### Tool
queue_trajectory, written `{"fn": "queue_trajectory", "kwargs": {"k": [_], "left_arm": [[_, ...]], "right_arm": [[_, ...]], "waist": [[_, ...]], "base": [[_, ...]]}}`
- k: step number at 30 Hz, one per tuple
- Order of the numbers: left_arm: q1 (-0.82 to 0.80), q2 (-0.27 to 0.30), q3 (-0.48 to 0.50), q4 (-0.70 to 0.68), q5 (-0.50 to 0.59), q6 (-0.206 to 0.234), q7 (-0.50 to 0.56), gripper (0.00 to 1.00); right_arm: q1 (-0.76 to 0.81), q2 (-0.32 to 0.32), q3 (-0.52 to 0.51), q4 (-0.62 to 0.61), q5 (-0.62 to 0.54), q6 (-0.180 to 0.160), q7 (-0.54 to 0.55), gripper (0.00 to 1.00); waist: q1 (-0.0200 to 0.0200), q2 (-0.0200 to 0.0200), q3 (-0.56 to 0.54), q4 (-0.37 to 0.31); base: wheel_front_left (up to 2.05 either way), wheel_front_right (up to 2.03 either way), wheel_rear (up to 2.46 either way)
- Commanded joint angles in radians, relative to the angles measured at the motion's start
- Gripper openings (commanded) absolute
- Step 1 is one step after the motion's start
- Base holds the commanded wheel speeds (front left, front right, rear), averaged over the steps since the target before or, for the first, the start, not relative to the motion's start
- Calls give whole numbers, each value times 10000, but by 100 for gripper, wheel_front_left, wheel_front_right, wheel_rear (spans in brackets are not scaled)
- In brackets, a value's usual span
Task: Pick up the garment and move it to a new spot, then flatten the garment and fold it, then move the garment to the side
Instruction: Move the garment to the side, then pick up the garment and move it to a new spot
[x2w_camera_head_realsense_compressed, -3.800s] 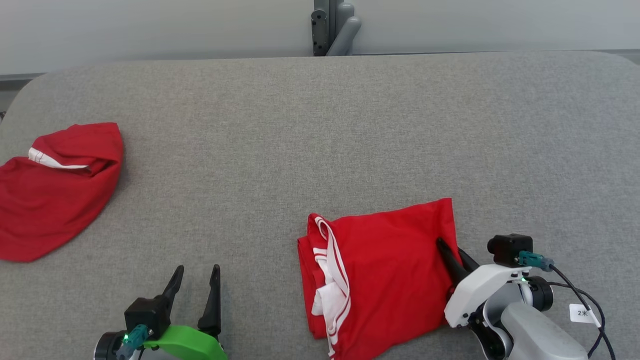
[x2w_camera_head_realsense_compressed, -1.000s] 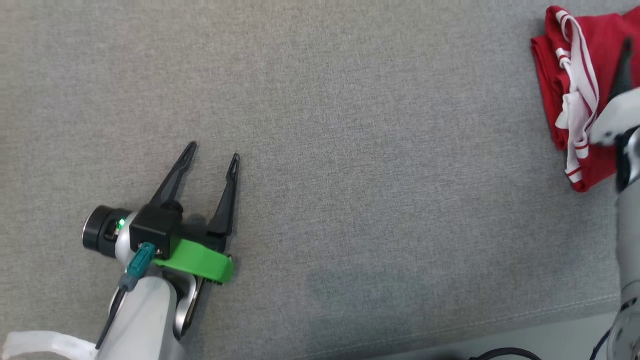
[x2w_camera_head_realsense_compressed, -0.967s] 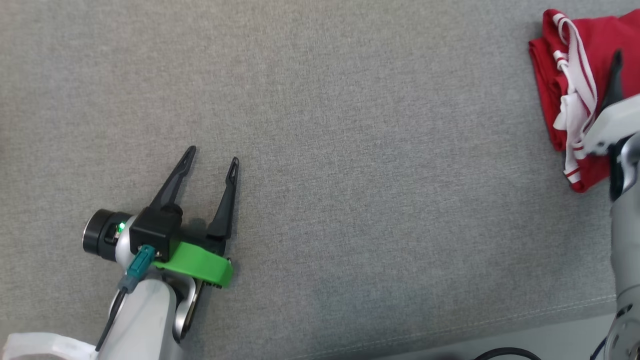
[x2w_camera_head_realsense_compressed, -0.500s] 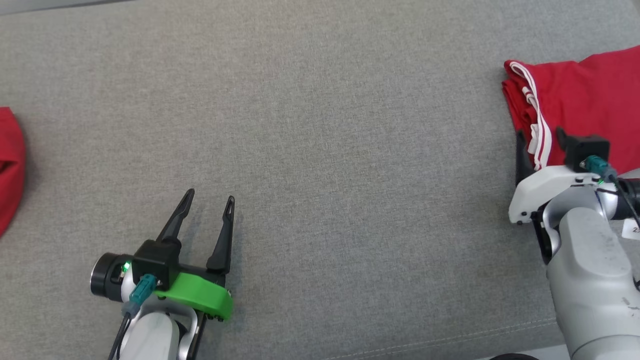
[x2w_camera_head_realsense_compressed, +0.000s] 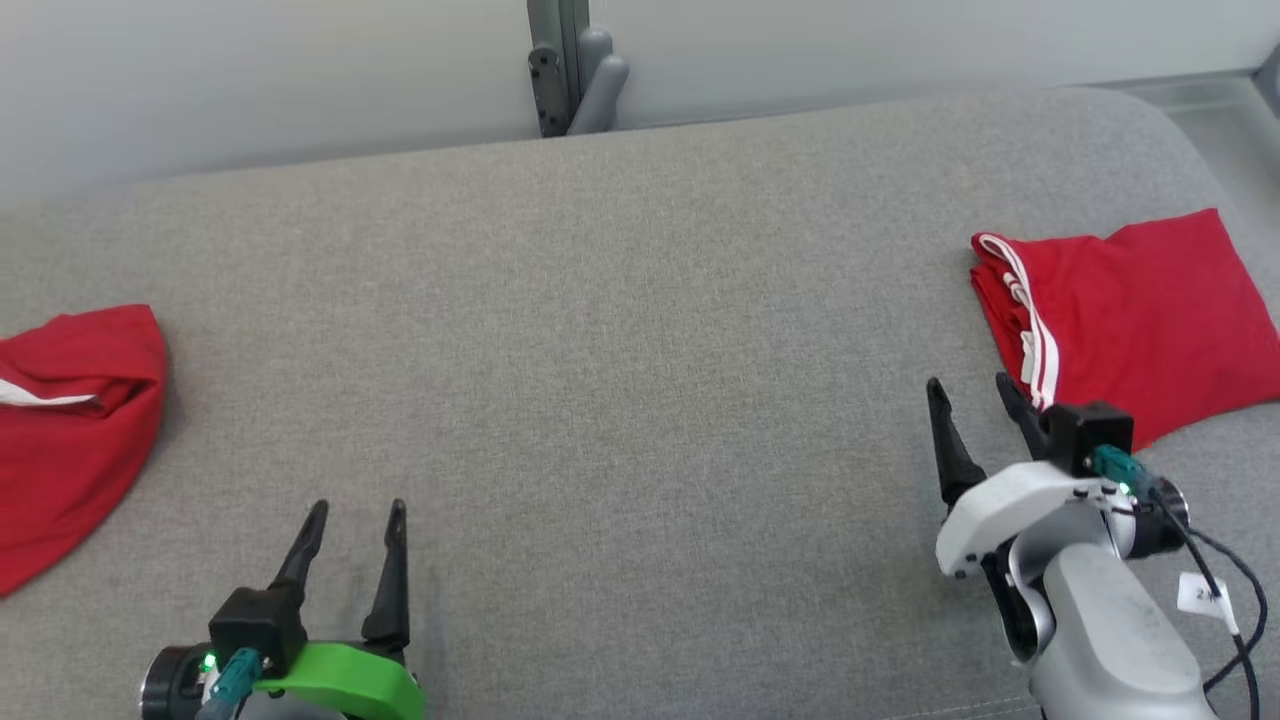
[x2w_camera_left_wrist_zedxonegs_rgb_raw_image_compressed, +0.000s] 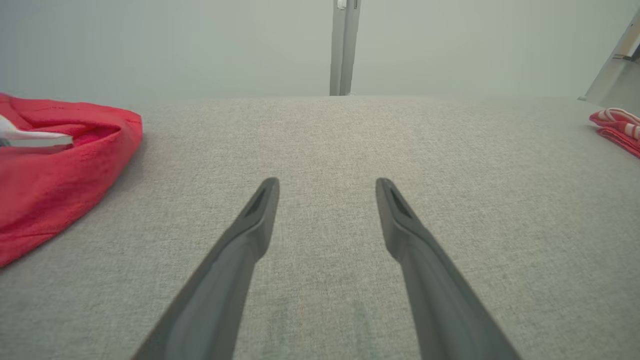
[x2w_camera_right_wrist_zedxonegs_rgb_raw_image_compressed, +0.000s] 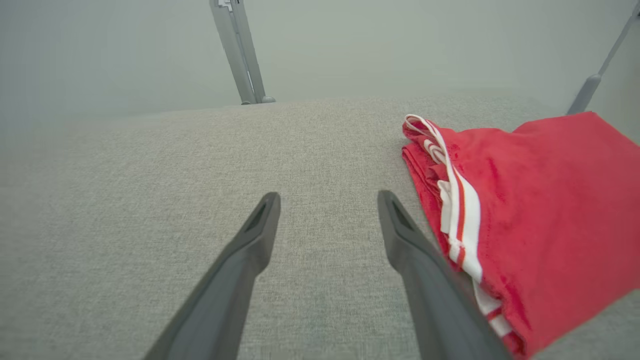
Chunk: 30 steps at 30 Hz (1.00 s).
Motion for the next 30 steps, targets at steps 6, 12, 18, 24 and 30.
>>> {"fn": "queue_trajectory", "kwargs": {"k": [6, 12, 18, 24, 30], "left_arm": [[247, -35, 408, 33, 99, 32, 1, 100], [442, -60, 737, 76, 119, 36, 3, 100], [607, -64, 915, 147, -107, 120, 3, 100], [653, -66, 852, 124, -246, 221, 2, 100], [593, -67, 730, 142, -397, 231, 3, 100]], "right_arm": [[1217, 44, 73, -661, 344, -16, -23, 100], [2040, 50, 120, -1660, 92, -16, -23, 100], [2613, 112, 94, -2429, 97, -16, -23, 100], [2931, 138, 102, -2812, 25, -16, -23, 100], [2989, 152, 244, -2888, 137, -16, -23, 100]], "waist": [[1, 0, -912, 369], [1, 0, -1015, 421], [1, 0, -1114, 407], [1, 0, -1149, 389], [1, 0, -1084, 492]], "base": [[0, 0, 0], [0, 0, 0], [0, 0, 0], [0, 0, 0], [0, 0, 0]]}}
